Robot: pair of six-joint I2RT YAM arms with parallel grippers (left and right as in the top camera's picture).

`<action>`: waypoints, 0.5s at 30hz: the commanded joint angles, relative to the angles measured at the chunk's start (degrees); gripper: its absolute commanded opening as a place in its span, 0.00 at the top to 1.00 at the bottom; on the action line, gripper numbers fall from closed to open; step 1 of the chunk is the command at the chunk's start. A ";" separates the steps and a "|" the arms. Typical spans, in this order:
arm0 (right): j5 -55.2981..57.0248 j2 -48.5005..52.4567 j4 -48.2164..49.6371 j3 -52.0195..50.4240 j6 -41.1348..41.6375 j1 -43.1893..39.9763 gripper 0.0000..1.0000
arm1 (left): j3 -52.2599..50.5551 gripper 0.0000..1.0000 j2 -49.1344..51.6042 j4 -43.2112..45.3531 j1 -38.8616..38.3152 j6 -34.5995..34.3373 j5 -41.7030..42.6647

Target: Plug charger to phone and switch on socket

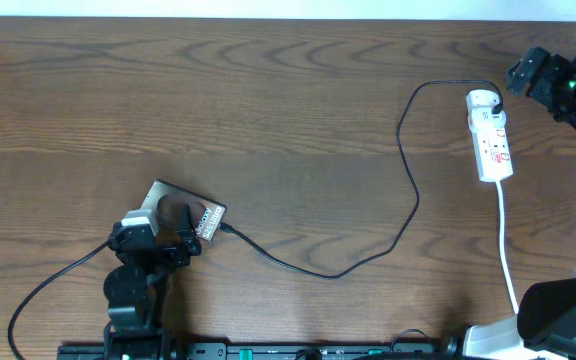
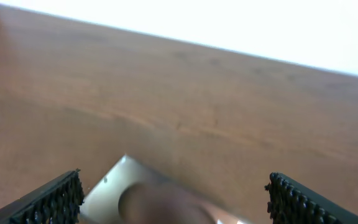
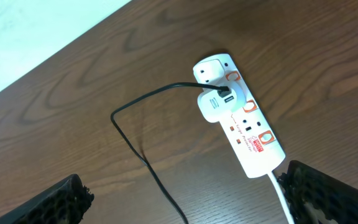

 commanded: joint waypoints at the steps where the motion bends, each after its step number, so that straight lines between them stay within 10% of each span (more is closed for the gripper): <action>1: 0.22 -0.04 -0.02 -0.02 0.63 0.50 0.01 | -0.57 0.08 -3.76 -2.45 0.22 -0.50 1.84; 15: 0.22 -0.04 -0.02 -0.02 0.63 0.50 0.01 | -0.57 0.08 -8.68 -2.78 0.26 1.16 -1.68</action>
